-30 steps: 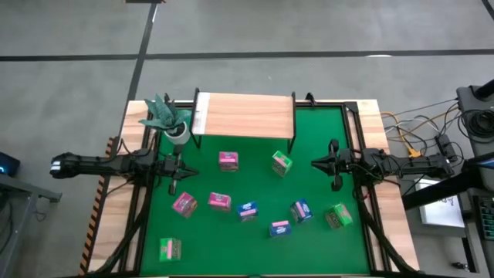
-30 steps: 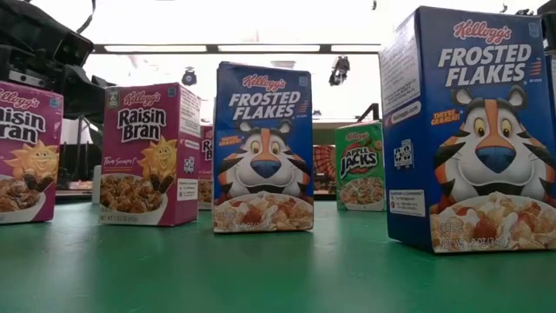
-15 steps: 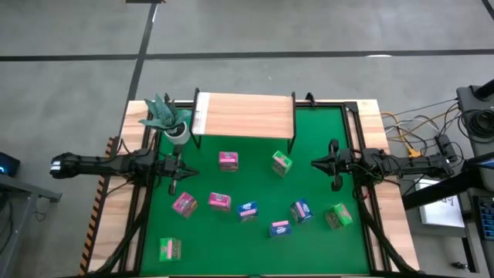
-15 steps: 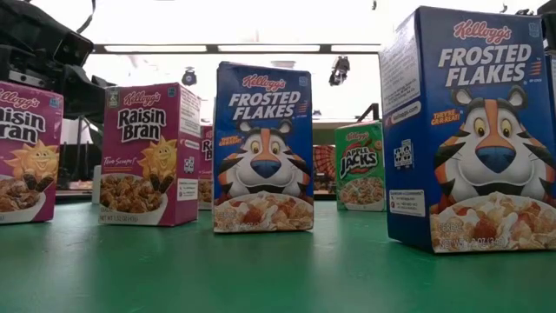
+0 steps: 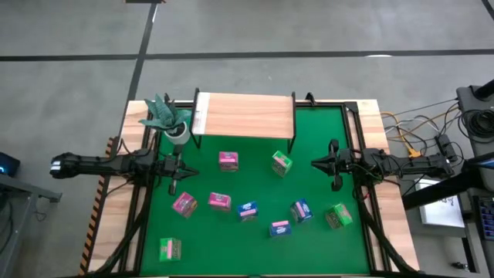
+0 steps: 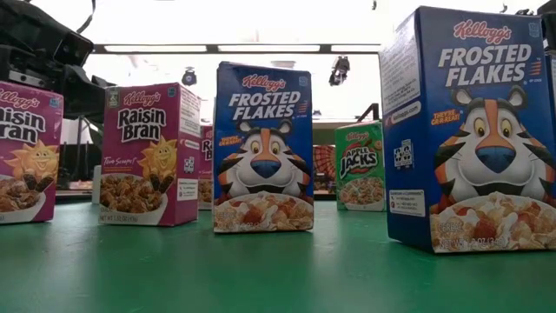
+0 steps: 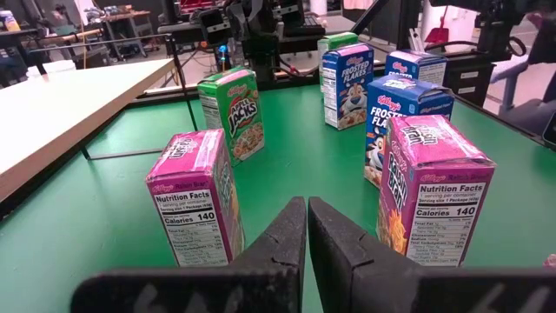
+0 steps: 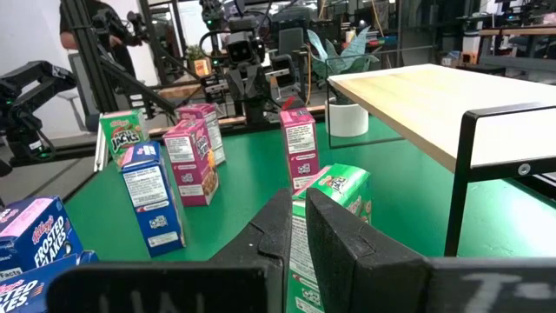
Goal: Stack cereal on shelf
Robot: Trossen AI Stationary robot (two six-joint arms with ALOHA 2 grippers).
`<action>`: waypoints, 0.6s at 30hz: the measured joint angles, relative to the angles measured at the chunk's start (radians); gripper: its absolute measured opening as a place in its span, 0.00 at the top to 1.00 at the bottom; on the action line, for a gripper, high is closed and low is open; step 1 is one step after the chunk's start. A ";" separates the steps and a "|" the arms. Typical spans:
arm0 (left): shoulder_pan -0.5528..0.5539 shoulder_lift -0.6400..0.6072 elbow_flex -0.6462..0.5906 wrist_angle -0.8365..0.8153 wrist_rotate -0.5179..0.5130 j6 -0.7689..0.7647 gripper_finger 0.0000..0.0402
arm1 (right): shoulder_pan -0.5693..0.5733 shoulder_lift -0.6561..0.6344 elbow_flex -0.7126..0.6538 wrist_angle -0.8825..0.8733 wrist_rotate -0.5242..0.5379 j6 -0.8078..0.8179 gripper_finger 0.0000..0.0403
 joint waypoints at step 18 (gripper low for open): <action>-0.002 0.003 0.000 0.108 -0.002 -0.038 1.00 | -0.002 0.002 0.000 0.088 0.007 0.285 0.93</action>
